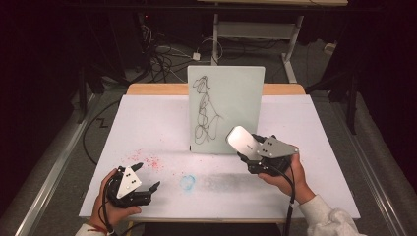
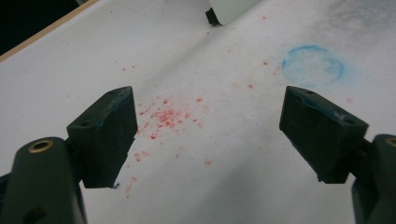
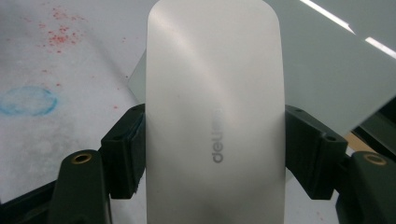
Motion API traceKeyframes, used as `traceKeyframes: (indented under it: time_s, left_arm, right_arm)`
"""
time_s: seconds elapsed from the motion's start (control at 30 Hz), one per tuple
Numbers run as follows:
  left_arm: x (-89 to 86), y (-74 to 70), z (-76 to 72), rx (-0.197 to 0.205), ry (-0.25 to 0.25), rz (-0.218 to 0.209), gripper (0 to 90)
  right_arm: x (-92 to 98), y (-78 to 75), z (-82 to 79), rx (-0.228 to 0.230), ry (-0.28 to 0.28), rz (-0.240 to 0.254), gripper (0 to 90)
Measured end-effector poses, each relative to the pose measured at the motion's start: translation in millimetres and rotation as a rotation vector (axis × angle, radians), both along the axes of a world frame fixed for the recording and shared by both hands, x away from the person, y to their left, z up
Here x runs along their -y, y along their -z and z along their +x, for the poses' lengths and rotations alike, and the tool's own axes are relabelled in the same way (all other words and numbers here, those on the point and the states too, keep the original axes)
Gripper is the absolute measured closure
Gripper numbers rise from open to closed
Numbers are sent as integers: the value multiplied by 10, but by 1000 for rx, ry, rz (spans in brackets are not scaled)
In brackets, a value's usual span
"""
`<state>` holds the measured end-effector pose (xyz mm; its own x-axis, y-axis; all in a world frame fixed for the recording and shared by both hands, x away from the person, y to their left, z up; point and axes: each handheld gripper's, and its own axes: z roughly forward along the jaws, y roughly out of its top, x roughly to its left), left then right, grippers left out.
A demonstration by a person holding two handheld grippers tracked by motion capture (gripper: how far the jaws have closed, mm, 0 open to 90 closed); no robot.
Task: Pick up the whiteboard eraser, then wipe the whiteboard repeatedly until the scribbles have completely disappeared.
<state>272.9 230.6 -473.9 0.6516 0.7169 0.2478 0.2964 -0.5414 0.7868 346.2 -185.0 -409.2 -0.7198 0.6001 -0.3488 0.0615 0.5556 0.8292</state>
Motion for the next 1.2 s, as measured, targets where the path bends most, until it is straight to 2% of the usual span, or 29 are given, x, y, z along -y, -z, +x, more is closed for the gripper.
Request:
traceKeyframes:
  time_s: [0.23,0.6,0.73,0.8,0.9,1.0,1.13,1.2]
  left_arm:
    - [-30,4,-16,-7,-7,5,187]
    - [-36,3,-16,-7,-9,0,187]
    - [-19,-1,-7,-6,-6,5,187]
    - [-9,-2,5,-3,-6,3,187]
    - [2,2,17,-6,1,7,187]
    - [13,2,32,-6,5,4,187]
    - [18,-3,25,0,15,3,187]
    - [11,-5,25,-3,15,1,187]
  right_arm:
    - [-232,20,5,22,-45,-27,311]
    - [-503,11,69,87,-7,-38,312]
    - [-564,-34,128,111,21,-40,312]
    - [-587,-82,168,130,49,-25,312]
    - [-642,-145,226,160,96,-46,311]
    - [-703,-202,280,186,128,-43,312]
    - [-817,-352,363,238,167,-47,311]
    - [-868,-442,409,247,177,-42,312]
